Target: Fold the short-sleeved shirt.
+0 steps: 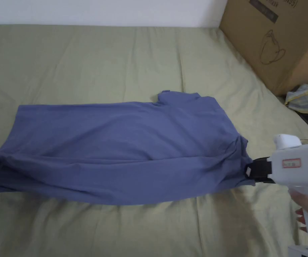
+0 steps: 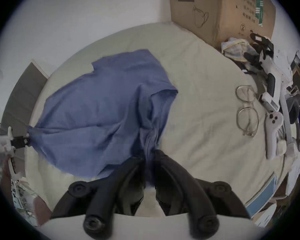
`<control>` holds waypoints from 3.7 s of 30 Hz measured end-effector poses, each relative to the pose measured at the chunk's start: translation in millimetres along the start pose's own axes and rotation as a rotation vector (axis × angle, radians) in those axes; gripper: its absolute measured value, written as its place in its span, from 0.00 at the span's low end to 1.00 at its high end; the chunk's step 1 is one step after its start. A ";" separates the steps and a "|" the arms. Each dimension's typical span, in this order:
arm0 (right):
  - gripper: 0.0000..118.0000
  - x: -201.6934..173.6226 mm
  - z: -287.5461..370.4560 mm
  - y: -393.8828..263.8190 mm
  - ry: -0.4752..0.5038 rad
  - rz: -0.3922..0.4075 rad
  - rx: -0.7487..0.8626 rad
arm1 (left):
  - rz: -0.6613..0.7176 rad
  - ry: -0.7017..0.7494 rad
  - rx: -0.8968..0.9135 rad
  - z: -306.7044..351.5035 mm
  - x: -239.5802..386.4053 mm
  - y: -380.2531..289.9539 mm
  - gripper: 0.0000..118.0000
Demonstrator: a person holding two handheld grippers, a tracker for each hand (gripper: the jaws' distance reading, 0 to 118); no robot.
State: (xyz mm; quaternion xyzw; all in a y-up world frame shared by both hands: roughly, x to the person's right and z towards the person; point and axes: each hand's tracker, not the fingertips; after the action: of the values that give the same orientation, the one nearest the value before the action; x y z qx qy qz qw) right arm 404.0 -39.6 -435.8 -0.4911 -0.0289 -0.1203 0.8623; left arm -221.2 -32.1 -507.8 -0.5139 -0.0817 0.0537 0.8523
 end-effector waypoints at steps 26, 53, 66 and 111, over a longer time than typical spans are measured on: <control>0.83 -8.3 59.2 -72.6 -0.138 0.118 -0.019 | 0.092 -0.004 0.059 76.4 -22.2 -129.7 0.96; 0.01 -113.8 -1.5 6.4 0.021 0.309 0.071 | 0.036 0.095 -0.023 -82.7 -49.3 77.4 0.95; 0.01 -70.3 -40.6 48.7 0.019 0.178 0.034 | -0.113 0.009 -0.002 -59.5 -18.9 63.6 0.02; 0.01 15.5 77.2 -43.6 0.104 -0.007 -0.035 | -0.085 -0.121 0.049 84.7 -21.7 -59.7 0.01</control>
State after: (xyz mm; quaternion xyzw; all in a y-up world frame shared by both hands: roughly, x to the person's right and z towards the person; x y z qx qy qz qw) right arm 414.0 2.2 -356.8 -0.4993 0.0162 -0.1491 0.8533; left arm -258.5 9.7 -418.0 -0.4847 -0.1534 0.0507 0.8596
